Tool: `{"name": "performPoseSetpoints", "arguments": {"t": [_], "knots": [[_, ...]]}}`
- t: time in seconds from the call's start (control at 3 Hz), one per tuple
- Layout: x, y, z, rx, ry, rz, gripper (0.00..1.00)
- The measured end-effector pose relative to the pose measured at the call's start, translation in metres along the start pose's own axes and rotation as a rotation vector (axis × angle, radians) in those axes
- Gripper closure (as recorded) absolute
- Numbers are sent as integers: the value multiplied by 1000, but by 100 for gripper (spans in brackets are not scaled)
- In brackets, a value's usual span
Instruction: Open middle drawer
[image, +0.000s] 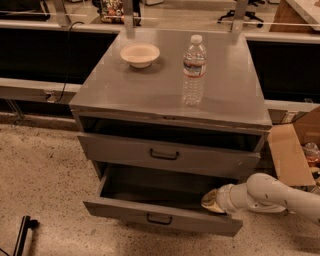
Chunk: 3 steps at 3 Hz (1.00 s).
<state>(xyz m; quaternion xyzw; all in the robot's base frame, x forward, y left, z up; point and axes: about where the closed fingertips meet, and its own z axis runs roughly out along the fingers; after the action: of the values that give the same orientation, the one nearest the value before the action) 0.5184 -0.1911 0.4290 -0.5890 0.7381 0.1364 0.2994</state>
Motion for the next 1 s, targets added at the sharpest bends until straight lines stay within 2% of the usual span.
{"name": "performPoseSetpoints", "arguments": {"t": [0.33, 0.67, 1.0], "knots": [[5, 4, 13, -59, 36, -26, 100], [11, 37, 11, -213, 40, -26, 100], [14, 53, 8, -263, 37, -15, 100]]}}
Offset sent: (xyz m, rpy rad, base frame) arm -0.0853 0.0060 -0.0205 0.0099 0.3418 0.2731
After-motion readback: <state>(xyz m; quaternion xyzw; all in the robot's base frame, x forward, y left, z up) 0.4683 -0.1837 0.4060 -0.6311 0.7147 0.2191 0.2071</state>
